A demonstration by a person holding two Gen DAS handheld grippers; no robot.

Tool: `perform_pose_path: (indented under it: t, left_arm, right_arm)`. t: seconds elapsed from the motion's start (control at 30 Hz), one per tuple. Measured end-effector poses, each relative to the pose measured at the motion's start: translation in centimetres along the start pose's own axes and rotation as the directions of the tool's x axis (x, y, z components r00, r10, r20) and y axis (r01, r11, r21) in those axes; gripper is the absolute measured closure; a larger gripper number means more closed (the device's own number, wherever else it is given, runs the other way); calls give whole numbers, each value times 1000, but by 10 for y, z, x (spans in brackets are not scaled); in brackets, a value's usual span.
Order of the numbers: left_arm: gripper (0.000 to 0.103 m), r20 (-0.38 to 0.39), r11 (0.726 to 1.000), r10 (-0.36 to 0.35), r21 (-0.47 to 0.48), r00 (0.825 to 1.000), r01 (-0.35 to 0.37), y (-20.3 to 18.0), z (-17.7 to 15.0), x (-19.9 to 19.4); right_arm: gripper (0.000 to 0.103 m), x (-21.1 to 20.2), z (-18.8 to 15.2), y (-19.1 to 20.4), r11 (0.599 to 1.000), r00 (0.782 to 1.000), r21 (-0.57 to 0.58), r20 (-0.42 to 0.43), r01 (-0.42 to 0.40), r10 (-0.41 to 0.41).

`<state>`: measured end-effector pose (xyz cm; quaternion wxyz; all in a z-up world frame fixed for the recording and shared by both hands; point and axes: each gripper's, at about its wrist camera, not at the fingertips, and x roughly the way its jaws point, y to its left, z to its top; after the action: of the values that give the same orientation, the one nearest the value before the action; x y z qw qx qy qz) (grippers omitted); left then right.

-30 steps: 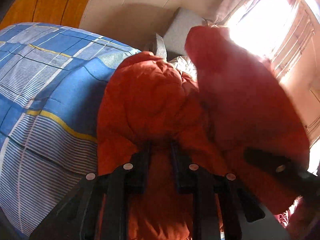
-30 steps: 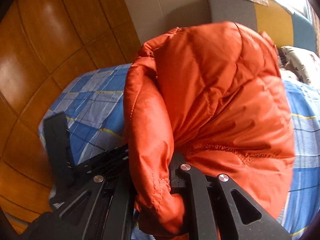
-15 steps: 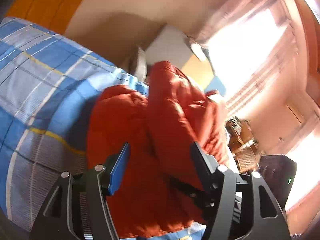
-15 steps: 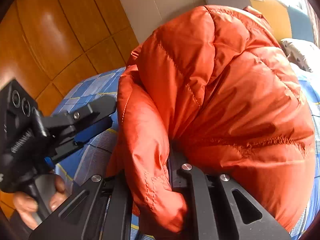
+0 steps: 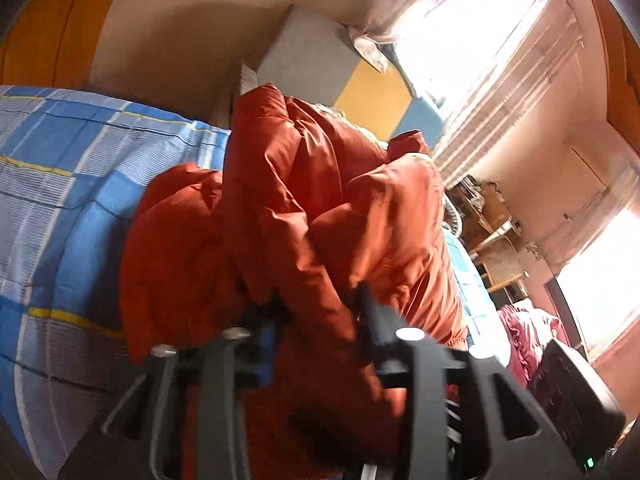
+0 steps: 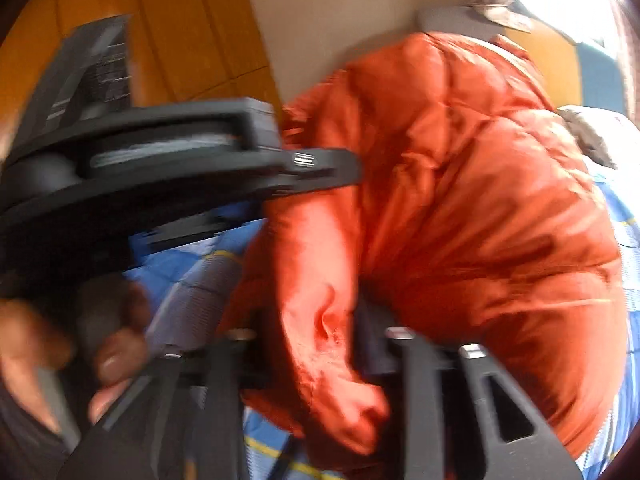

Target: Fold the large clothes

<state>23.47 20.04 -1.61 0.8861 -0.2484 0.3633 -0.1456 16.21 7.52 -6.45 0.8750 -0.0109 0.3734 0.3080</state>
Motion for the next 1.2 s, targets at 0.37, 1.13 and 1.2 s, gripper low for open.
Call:
perform_pose_path:
  t: [0.37, 1.13, 1.2]
  left_arm:
    - [93, 4, 1000, 6, 12, 1000, -6, 6, 1, 0]
    - [72, 2, 986, 146, -87, 989, -146, 27, 6, -7]
    - [86, -2, 981, 187, -61, 982, -187, 22, 6, -4]
  right_arm:
    - [43, -73, -7, -35, 981, 981, -2, 30, -193, 193]
    - [57, -26, -10, -88, 994, 996, 65, -16, 93, -92]
    - [57, -27, -7, -88, 996, 997, 44, -24, 74, -73]
